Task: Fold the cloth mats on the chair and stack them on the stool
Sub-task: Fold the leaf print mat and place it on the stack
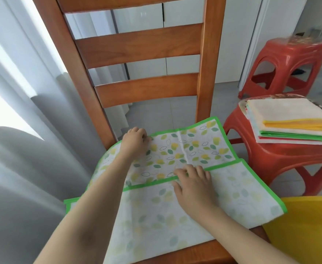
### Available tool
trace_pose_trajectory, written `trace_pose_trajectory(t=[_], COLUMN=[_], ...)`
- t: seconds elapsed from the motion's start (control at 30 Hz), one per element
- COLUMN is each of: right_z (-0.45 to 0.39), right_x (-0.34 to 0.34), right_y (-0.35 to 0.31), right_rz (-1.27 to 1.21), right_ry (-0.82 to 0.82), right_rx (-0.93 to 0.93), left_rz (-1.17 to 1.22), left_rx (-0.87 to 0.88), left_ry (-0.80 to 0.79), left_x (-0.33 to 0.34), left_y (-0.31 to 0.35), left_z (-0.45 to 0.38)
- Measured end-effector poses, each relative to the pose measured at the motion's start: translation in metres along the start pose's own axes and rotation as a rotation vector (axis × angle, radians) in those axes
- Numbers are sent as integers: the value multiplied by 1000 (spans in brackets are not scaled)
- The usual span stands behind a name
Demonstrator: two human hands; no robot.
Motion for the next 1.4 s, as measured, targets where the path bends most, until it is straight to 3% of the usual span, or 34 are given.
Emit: trace_pose_trajectory(t=[0.13, 0.33, 0.4, 0.57, 0.63, 0.7, 0.8, 0.87, 1.0, 1.1, 1.27, 1.4], right_z=[20, 20, 21, 31, 34, 38, 45, 46, 55, 61, 61, 55], right_x=[-11, -16, -33, -100, -110, -111, -108, -102, -70, -53, -48, -46], right_y=[6, 17, 19, 22, 22, 21, 18, 17, 23, 28, 26, 12], right_rz=[-21, -95, -134, -257, -241, -242, -150, -89, -47, 27, 3, -176], right_ry=[-266, -399, -290, 375, 450, 398, 259, 57, -495, -587, -531, -468], right_rx=[-74, -130, -141, -99, -133, -184, -204, -204, -197, -210, -180, -225], left_rz=[-21, 15, 2, -182, -215, -250, -284, -284, -162, -110, -48, 218], left_rx=[16, 132, 160, 293, 372, 386, 263, 144, -64, -91, -76, 85], left_ry=[-13, -65, -73, -95, -121, -191, -323, -375, -501, -540, -372, 88], left_x=[-44, -101, -113, -118, -107, -93, -69, -55, -31, -20, -18, -38], left_y=[23, 74, 91, 119, 126, 131, 129, 123, 107, 100, 103, 121], left_z=[11, 44, 64, 127, 156, 183, 212, 226, 245, 250, 246, 239])
Point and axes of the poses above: each hand's wrist, its own z-axis away from the middle knuckle, its own x-axis out of the palm, y = z × x, the point moved 2 cm from there along -z, towards the middle knuckle, and after that the axes turned 13 degrees about z, right-handed, at the moved point
